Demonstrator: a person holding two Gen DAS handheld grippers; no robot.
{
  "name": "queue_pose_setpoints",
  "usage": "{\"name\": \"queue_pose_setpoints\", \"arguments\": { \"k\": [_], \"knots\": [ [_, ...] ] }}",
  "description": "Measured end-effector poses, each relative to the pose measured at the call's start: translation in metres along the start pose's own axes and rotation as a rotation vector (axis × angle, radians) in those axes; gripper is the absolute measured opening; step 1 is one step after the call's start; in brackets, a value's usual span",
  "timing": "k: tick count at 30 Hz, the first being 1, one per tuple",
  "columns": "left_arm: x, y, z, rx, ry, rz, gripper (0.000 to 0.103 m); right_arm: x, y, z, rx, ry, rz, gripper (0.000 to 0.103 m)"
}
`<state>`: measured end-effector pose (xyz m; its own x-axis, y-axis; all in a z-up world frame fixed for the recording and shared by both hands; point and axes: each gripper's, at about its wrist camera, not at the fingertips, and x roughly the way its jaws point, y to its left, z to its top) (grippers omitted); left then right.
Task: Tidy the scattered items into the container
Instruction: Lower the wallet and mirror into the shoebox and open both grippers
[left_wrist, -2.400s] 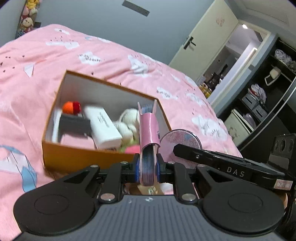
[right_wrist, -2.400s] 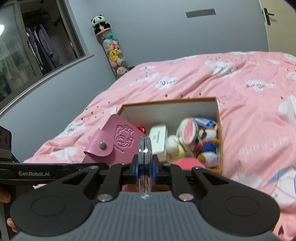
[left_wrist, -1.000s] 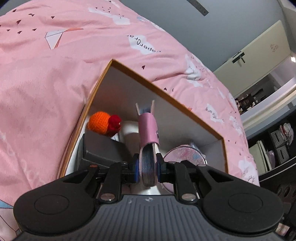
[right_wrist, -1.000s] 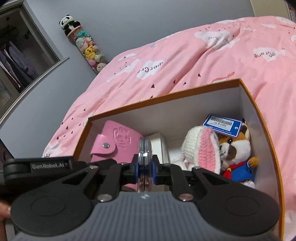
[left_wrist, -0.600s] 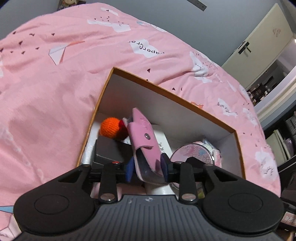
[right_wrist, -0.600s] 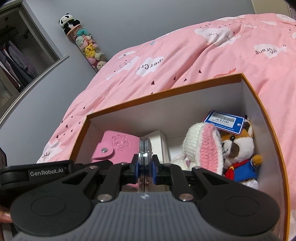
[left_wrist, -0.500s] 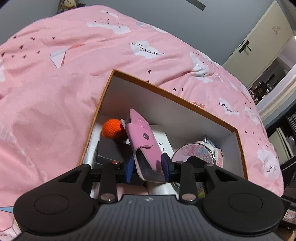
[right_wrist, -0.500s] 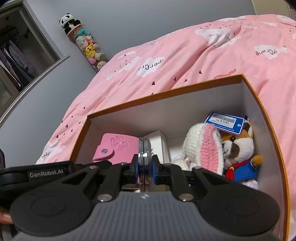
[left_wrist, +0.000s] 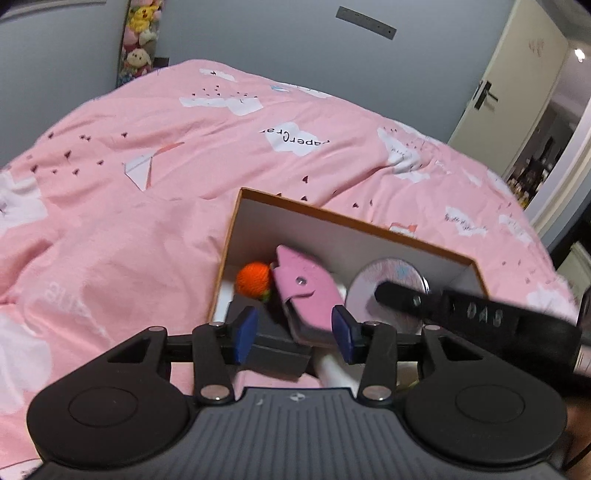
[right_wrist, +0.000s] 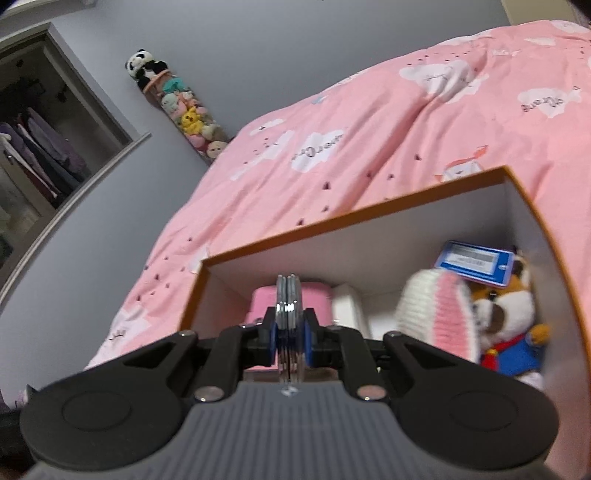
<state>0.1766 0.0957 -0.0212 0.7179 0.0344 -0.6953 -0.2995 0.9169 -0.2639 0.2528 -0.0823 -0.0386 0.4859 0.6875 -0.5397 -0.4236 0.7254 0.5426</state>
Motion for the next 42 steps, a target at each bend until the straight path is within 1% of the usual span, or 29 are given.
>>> {"name": "queue_pose_setpoints", "arguments": {
  "k": [4, 9, 11, 13, 15, 18, 20, 24, 26, 32, 37, 40, 42],
  "knots": [
    [-0.003, -0.002, -0.006, 0.024, 0.01, 0.007, 0.051, 0.01, 0.003, -0.003, 0.0, 0.029, 0.002, 0.015],
    [-0.004, -0.007, -0.013, 0.053, 0.022, 0.005, 0.051, 0.013, -0.004, -0.005, 0.008, 0.047, -0.045, 0.028],
    [-0.004, -0.008, -0.016, 0.06, 0.028, 0.001, 0.051, 0.013, -0.008, -0.006, 0.018, 0.057, -0.057, 0.03],
    [-0.004, -0.01, -0.018, 0.069, 0.032, 0.004, 0.051, 0.012, -0.008, -0.007, -0.001, 0.065, -0.072, 0.033],
    [-0.006, -0.01, -0.019, 0.073, 0.034, 0.003, 0.051, 0.011, -0.005, -0.008, -0.041, 0.075, -0.107, 0.041],
    [-0.008, -0.011, -0.02, 0.073, 0.036, -0.004, 0.051, 0.01, -0.003, -0.013, -0.087, 0.09, -0.153, 0.049],
    [-0.01, -0.012, -0.022, 0.073, 0.04, -0.008, 0.051, 0.01, -0.002, -0.016, -0.107, 0.096, -0.175, 0.048],
    [-0.015, -0.014, -0.026, 0.083, 0.044, -0.009, 0.051, 0.006, 0.005, -0.019, -0.191, 0.085, -0.218, 0.048],
    [-0.018, -0.015, -0.029, 0.091, 0.046, -0.01, 0.051, 0.003, 0.007, -0.02, -0.208, 0.074, -0.223, 0.048],
    [-0.028, -0.021, -0.039, 0.119, 0.047, -0.006, 0.051, -0.019, 0.015, -0.022, -0.244, 0.041, -0.203, 0.048],
    [-0.042, -0.024, -0.044, 0.122, 0.029, 0.0, 0.052, -0.055, 0.025, -0.03, -0.256, -0.017, -0.189, 0.049],
    [-0.053, -0.026, -0.046, 0.106, 0.018, -0.029, 0.052, -0.079, 0.03, -0.035, -0.261, -0.051, -0.173, 0.049],
    [-0.061, -0.03, -0.049, 0.118, 0.002, -0.037, 0.053, -0.093, 0.033, -0.038, -0.263, -0.072, -0.167, 0.049]
  ]
}}
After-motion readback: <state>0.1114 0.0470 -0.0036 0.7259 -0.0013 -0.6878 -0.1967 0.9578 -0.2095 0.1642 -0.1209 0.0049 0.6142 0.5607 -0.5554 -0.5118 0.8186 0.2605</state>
